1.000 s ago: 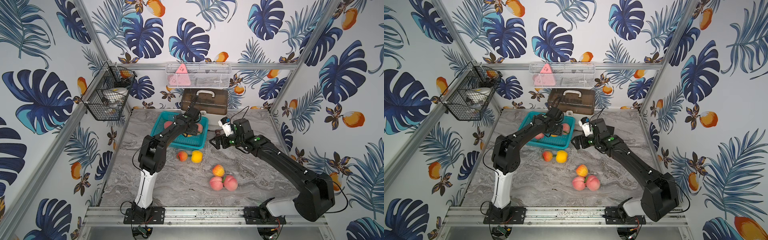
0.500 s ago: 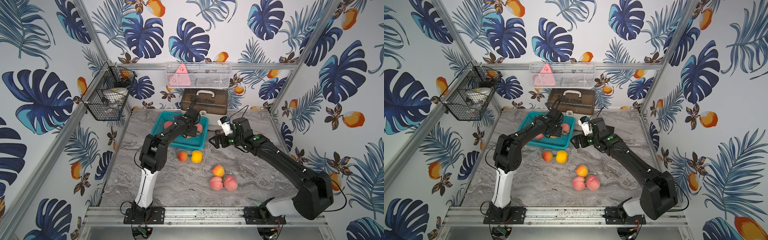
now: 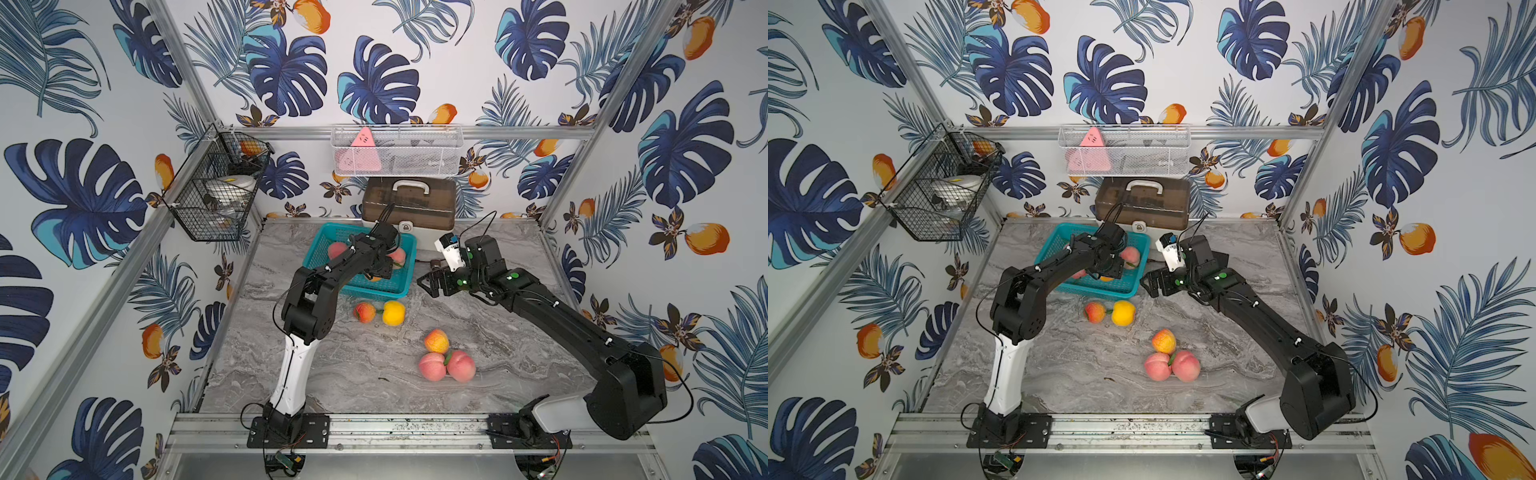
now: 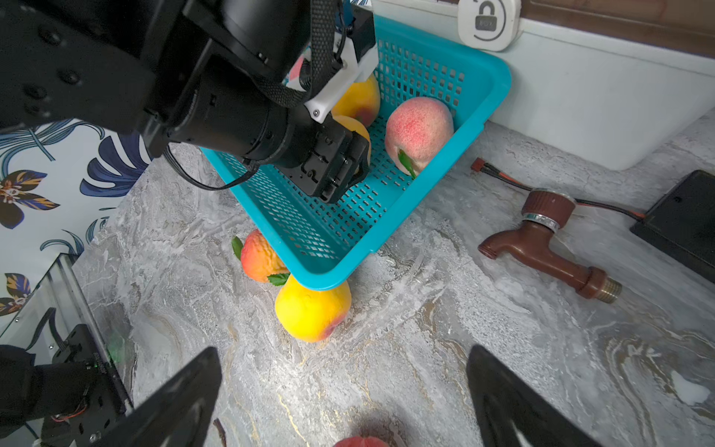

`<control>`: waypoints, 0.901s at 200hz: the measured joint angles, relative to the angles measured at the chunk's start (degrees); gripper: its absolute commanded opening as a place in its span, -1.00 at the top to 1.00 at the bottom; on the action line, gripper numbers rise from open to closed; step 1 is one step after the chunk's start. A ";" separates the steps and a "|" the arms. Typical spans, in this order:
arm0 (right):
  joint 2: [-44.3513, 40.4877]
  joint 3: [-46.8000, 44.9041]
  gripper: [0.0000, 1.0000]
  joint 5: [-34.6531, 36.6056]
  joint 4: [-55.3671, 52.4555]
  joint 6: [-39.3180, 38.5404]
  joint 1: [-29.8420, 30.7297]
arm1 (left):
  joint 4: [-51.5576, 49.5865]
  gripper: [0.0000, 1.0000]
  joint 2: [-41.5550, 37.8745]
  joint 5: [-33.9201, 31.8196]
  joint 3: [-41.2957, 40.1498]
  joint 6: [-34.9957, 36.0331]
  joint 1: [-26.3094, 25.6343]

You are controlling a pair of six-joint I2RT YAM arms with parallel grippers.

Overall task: Put the peaches into the basket
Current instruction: Place the peach in the basket.

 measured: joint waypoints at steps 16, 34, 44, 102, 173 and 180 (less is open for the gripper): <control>-0.07 -0.02 -1.00 -0.02 0.00 0.00 0.00 | 0.04 -0.33 0.13 0.20 -0.22 0.11 0.00; -0.22 -0.02 -1.00 0.00 0.00 0.00 0.02 | 0.11 -0.34 0.26 0.33 -0.42 0.11 0.00; -0.35 -0.02 -1.00 0.00 0.00 0.00 0.02 | 0.20 -0.34 0.37 0.33 -0.46 0.11 0.00; -1.22 -0.26 -1.00 0.07 -0.04 0.00 -0.04 | 1.27 -0.37 0.50 0.72 -1.44 0.11 0.00; -2.47 -0.68 -1.00 0.33 -0.09 0.00 -0.11 | 1.66 -0.61 0.22 0.70 -1.68 0.15 0.00; -2.54 -0.70 -1.00 0.46 -0.09 0.00 -0.11 | 1.64 -0.62 0.13 0.70 -1.68 0.15 0.00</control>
